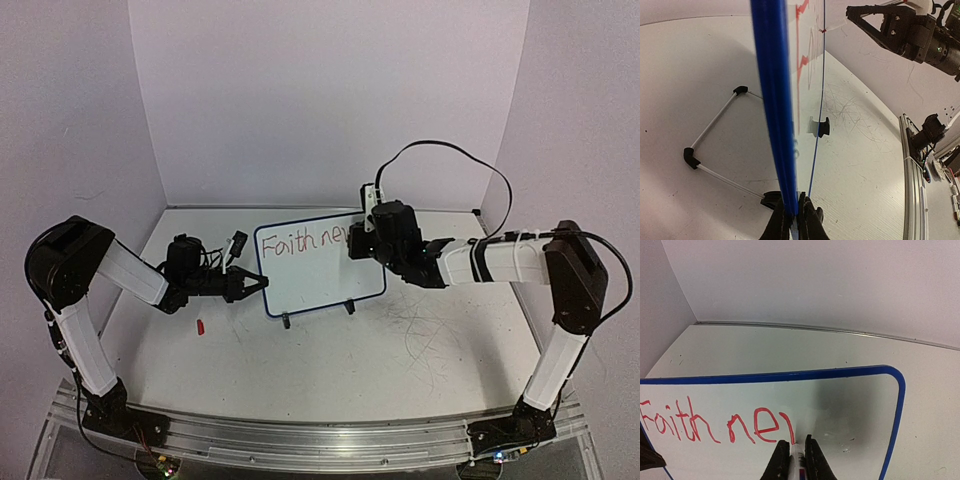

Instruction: Write a sentence on the whiteboard

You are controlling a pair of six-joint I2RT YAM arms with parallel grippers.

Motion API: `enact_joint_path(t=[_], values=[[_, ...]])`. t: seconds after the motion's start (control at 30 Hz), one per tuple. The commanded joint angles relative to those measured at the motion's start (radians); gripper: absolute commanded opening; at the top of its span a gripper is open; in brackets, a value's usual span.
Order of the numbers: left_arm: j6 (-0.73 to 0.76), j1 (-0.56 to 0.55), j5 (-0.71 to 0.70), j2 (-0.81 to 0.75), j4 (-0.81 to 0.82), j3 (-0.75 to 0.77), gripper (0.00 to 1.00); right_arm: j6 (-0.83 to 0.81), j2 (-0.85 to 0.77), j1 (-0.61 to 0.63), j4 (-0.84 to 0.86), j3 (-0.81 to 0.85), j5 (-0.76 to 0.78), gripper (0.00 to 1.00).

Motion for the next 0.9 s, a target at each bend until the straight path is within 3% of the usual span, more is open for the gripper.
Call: enact_joint_path(t=[0.0, 0.47, 0.87], values=[[0.060, 0.004, -0.078, -0.016, -0.030, 0.010, 0.00, -0.024, 0.012, -0.008, 0.022, 0.067, 0.064, 0.00], [0.063, 0.004, -0.081, -0.017, -0.031, 0.010, 0.00, -0.041, 0.011, -0.011, 0.018, 0.107, 0.077, 0.00], [0.069, 0.004, -0.096, -0.020, -0.036, 0.009, 0.00, -0.012, -0.099, -0.016, 0.038, -0.043, -0.024, 0.00]])
